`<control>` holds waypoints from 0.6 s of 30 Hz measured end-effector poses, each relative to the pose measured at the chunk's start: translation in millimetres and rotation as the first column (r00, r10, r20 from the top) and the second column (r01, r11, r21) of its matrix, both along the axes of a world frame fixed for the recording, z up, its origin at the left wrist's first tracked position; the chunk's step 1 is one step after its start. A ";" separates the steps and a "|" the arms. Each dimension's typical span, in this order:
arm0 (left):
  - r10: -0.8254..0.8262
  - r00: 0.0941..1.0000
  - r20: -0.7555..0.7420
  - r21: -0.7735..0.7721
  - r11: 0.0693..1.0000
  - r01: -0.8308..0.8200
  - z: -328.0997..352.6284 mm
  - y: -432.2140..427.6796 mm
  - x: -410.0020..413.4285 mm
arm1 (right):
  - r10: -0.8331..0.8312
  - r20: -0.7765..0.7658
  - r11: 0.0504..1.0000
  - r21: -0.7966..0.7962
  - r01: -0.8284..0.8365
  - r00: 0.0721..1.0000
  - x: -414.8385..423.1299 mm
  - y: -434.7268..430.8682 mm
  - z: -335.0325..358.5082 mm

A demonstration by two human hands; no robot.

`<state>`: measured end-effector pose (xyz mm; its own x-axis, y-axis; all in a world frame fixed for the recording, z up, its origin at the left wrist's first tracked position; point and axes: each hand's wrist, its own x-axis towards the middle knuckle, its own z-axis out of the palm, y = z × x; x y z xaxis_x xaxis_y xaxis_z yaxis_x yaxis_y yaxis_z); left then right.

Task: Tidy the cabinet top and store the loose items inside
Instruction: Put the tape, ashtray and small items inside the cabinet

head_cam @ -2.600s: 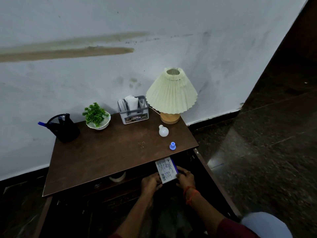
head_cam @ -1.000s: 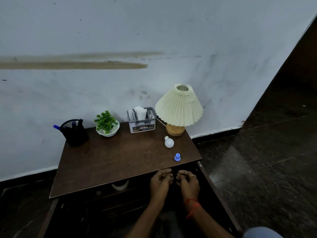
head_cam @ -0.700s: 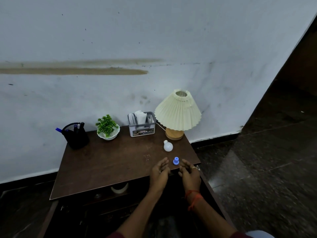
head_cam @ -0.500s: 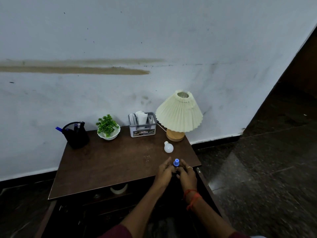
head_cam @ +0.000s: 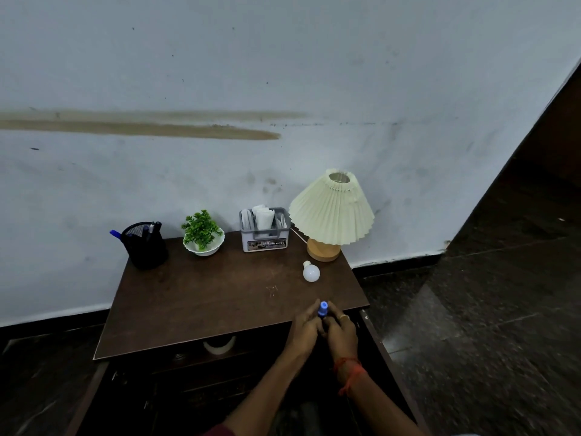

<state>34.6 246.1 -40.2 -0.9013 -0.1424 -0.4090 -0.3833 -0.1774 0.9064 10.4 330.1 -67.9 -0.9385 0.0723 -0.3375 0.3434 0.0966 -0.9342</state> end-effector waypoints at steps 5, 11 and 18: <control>0.051 0.999 0.015 0.055 0.997 -0.052 -3.5 10.7 27.5 | 0.004 -0.002 1.000 0.027 -0.004 1.000 27.1 2.6 -1.3; 0.070 0.995 0.066 0.045 0.996 -0.073 -24.6 18.5 44.3 | -0.007 0.043 0.999 0.048 0.005 0.999 51.6 12.2 -9.9; 0.079 0.987 0.141 0.014 0.997 -0.082 -40.9 16.7 45.5 | 0.001 0.099 0.999 0.041 -0.005 0.995 54.7 12.6 -22.3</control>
